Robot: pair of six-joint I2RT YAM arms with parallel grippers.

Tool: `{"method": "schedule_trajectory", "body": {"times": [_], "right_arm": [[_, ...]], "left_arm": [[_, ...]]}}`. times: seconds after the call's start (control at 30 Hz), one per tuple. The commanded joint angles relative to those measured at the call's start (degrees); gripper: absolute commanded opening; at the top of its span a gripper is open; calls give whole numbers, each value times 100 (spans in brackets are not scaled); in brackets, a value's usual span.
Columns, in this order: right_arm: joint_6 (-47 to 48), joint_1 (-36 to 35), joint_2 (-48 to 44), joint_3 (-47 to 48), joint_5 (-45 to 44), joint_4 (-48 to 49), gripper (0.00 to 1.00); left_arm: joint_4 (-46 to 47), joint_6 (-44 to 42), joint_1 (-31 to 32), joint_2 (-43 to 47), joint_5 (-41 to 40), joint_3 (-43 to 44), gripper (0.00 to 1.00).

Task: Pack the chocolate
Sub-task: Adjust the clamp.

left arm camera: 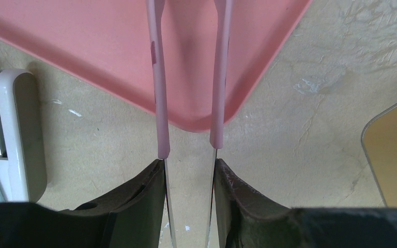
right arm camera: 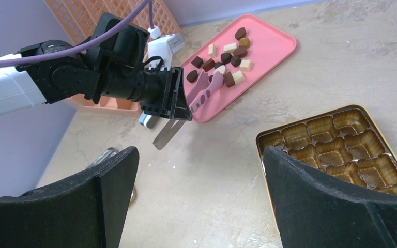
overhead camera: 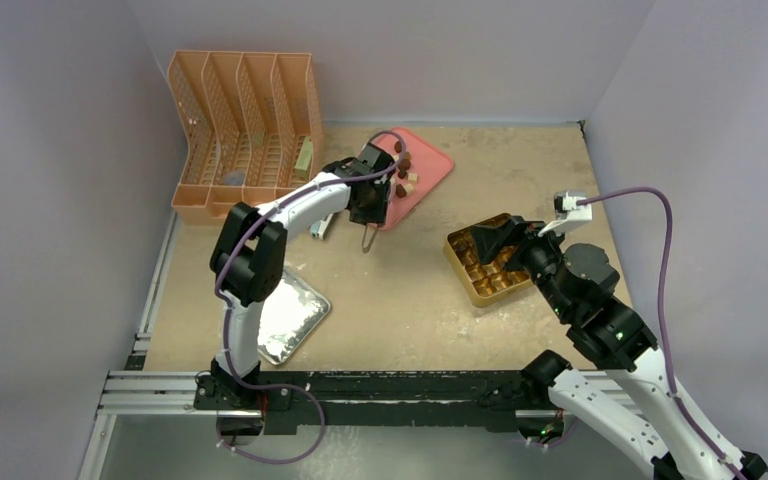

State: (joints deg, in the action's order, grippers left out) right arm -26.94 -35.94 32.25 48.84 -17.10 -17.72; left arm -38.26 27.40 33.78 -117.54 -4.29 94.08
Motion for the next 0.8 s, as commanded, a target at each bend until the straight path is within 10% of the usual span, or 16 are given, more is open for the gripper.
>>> {"method": "schedule_trajectory", "body": {"times": [0.0,0.77], "right_arm": [[57,16,43,23,-80,257,92],[14,13,106,-14,-41,277,92]], "left_arm": [[205,-121,-92,7,-3,292,37],[133,-91,-101,516,121,-19,28]]}}
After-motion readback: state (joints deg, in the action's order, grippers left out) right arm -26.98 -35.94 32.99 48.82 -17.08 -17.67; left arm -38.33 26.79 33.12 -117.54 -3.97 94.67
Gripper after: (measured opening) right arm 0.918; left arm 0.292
